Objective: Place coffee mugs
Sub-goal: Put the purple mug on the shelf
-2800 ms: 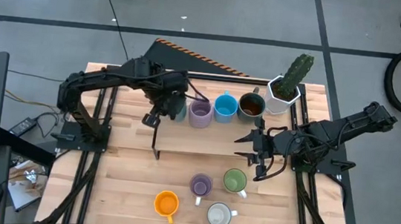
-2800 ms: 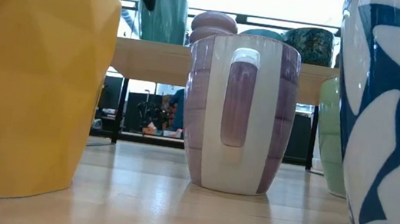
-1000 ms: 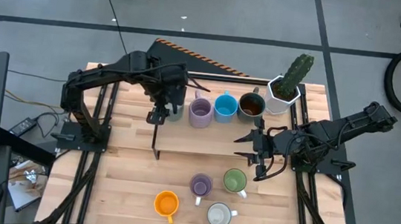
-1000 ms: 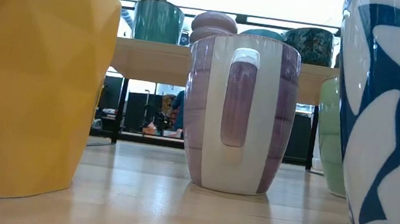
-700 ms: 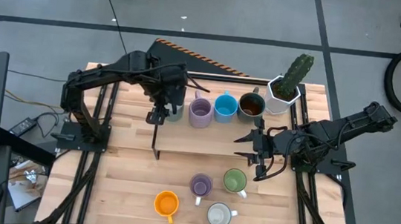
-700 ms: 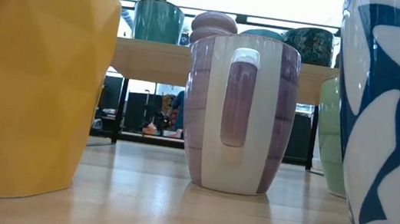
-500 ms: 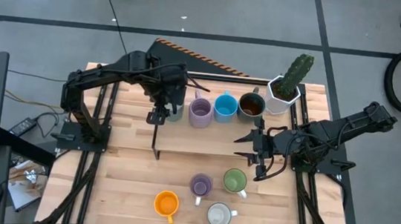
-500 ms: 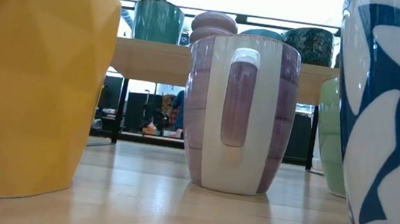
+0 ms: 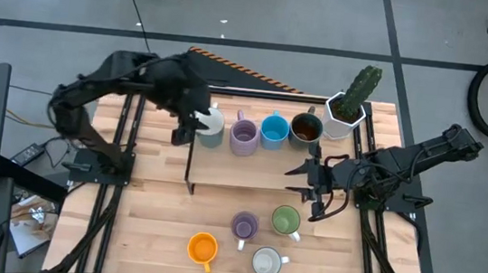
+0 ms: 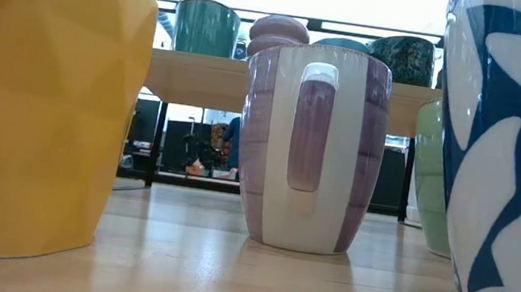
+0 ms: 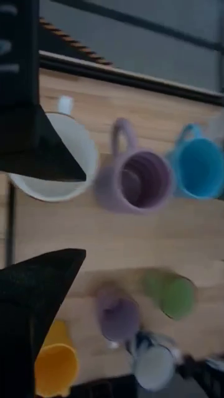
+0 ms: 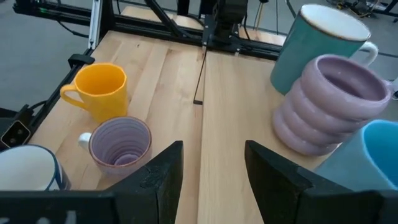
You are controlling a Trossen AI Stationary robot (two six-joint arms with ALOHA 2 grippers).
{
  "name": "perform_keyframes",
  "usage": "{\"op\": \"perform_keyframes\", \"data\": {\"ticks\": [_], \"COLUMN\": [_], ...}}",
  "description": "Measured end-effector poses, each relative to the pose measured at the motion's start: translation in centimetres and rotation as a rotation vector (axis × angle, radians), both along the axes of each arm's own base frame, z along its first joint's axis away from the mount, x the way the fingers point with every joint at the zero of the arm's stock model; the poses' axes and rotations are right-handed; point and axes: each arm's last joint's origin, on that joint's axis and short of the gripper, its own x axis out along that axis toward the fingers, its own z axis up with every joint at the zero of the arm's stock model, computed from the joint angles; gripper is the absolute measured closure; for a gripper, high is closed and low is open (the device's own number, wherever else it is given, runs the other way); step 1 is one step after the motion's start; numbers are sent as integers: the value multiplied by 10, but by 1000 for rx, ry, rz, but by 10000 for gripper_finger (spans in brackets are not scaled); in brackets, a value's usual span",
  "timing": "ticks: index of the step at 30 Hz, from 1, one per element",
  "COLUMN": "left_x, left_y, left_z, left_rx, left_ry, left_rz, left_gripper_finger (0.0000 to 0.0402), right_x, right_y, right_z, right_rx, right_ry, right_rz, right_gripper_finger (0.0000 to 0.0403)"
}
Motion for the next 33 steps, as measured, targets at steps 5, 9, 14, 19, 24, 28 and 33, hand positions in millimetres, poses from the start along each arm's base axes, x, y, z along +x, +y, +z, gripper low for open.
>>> {"op": "perform_keyframes", "data": {"ticks": [5,9,14,19,24,28,33], "left_x": [-28,-54,-74,-86,-102,-115,-129], "left_y": [-10,-14,-21,-25,-26,-28,-32], "left_z": [-11,-35,-81,-127,-167,-191,-208], "left_rx": [20,13,1,65,104,82,75], "left_ry": [-148,-263,-455,-588,-657,-725,-809], "left_rz": [-24,-6,-61,-111,-124,-109,-122], "left_gripper_finger": [241,252,253,253,253,253,253], "right_x": [0,1,6,8,13,20,22], "right_y": [0,1,4,1,-7,-9,-1], "right_z": [-7,-5,6,9,8,0,-7], "right_rx": [2,33,69,-6,36,97,124], "right_ry": [12,-15,-128,-169,-171,-136,-92], "right_rz": [-1,-7,9,2,-105,-147,-143], "right_gripper_finger": [226,226,226,226,231,240,247]}}
